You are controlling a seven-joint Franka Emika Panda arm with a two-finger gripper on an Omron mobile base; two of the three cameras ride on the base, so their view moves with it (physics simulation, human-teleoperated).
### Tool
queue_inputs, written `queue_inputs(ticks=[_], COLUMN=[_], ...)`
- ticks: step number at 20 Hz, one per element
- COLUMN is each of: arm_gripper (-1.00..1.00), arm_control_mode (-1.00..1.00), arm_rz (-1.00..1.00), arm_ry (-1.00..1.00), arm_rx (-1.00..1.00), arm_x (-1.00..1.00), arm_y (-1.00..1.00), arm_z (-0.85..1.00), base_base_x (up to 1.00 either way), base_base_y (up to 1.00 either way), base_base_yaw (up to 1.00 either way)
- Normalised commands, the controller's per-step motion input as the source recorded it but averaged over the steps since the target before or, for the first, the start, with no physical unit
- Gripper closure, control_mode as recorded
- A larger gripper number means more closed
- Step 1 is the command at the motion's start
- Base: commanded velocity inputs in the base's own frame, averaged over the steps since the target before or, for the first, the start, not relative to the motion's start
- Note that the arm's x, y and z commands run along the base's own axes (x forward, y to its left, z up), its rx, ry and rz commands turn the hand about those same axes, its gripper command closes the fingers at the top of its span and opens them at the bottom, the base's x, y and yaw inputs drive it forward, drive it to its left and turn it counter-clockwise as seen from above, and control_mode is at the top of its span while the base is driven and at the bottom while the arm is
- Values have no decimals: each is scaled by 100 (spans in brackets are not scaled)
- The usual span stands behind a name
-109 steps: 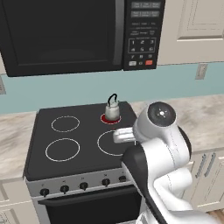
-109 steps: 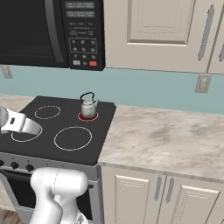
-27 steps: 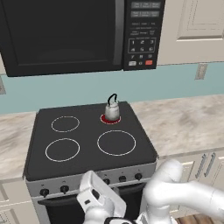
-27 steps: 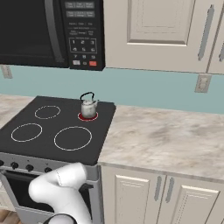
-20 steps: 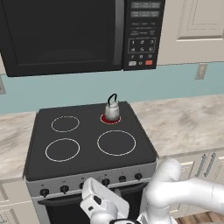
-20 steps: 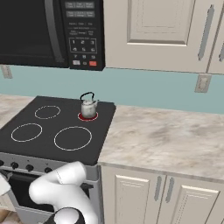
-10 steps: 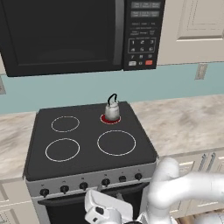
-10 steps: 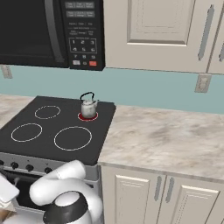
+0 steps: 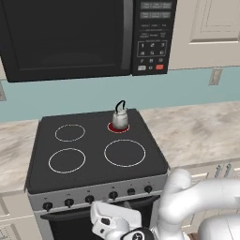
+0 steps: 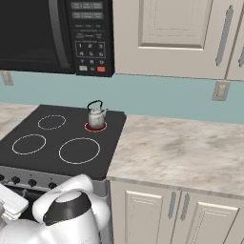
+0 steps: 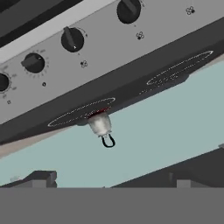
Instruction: The kettle is done boiling. Turn off the stove, then wait for 300 timesteps before moving the kettle to the dining table.
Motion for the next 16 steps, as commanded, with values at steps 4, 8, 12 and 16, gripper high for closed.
queue_inputs(ticks=[4, 8, 12, 16], arm_gripper=[-100, -100, -100, -100], arm_control_mode=[-100, -100, -100, -100], arm_rz=[6, 6, 4, 3], arm_ry=[1, 1, 1, 0], arm_rx=[-10, -9, -5, -6], arm_x=[2, 8, 14, 21], arm_y=[23, 13, 0, 0], arm_z=[-14, -9, -9, -14], base_base_x=[0, 0, 0, 0], base_base_y=[0, 0, 0, 0], base_base_yaw=[0, 0, 0, 0])
